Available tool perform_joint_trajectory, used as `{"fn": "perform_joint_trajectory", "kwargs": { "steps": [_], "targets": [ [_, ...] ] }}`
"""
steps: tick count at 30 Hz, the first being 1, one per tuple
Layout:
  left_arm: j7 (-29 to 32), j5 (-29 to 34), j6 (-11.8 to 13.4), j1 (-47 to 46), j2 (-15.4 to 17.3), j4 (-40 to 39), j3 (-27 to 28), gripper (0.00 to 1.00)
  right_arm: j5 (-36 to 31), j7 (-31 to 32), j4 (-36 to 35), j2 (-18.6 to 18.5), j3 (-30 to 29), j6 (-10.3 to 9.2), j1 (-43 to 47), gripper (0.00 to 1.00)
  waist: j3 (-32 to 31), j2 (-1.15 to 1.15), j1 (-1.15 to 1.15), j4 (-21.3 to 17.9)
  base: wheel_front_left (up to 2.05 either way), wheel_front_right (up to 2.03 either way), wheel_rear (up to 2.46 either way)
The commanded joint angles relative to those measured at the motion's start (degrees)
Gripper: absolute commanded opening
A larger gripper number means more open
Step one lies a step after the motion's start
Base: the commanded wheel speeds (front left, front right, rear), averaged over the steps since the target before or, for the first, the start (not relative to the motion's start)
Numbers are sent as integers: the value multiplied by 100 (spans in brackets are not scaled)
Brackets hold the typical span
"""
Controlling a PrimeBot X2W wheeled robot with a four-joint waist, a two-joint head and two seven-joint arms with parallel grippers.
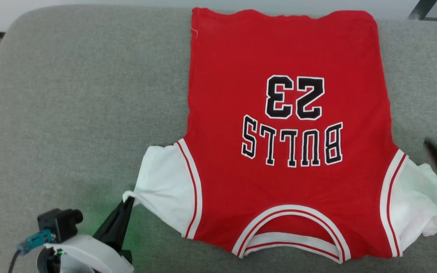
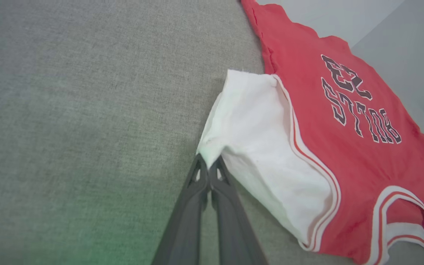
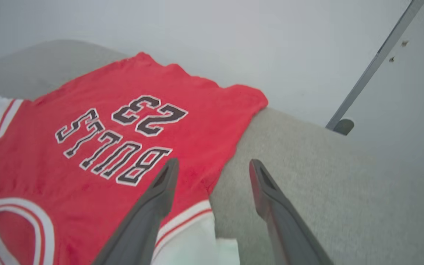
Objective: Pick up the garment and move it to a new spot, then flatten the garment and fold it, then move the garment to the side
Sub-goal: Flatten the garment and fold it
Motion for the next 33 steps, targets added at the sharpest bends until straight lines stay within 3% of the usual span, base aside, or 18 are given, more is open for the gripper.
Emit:
{"fn": "perform_joint_trajectory", "kwargs": {
  "steps": [1,6,21,33],
  "targets": [
    [-4,56,-32,-70,-20,-4,12,0,-5,45,-6,54,-37,-8,-161,100,89,0,0,-3,0,0,0],
    [-5,178,-116,-309,-142,28,4,0,-131,492,323,250,128,-8,-1617,100,350,0,0,75,0,0,0],
    [26,575,-627,-1297,-918,479,-396,0,156,2795,3419,341,984,-8,-5601,100,1328,0,0,939,0,0,0],
    [53,796,-1088,-1794,-1557,1051,-703,0,-790,4381,5888,702,354,-8,-7350,100,1878,0,0,1657,0,0,0]
  ]
}}
